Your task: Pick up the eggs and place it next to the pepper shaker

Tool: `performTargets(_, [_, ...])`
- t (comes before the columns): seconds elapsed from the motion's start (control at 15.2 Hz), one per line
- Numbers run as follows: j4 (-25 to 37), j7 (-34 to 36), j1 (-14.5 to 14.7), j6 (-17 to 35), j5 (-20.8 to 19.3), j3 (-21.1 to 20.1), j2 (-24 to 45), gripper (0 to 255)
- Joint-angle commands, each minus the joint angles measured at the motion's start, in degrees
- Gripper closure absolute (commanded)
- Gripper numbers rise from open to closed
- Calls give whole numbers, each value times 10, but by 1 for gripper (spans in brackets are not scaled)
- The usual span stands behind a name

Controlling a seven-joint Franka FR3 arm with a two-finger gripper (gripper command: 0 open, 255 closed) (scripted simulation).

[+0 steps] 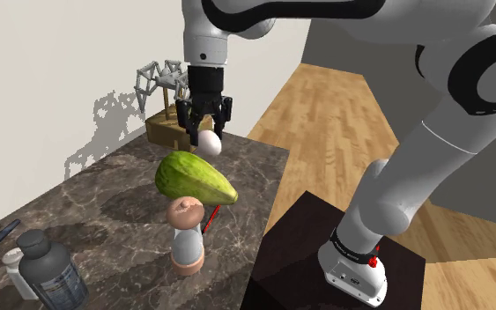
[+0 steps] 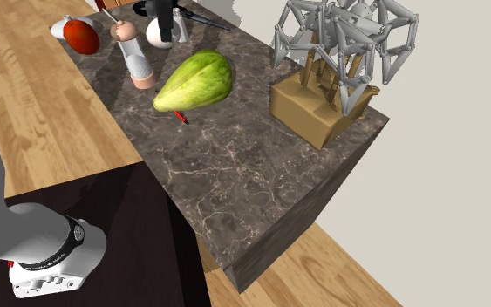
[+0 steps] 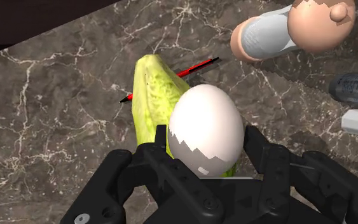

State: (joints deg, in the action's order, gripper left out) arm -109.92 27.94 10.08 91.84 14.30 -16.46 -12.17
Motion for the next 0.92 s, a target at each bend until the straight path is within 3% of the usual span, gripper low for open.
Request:
performTargets(0.0, [22,30,11,5,1,-19,21,255])
performTargets(0.4, [108,121,45,18,-16,-69,105,255])
performTargets(0.86, [251,230,106,13,-71,-115,234,255])
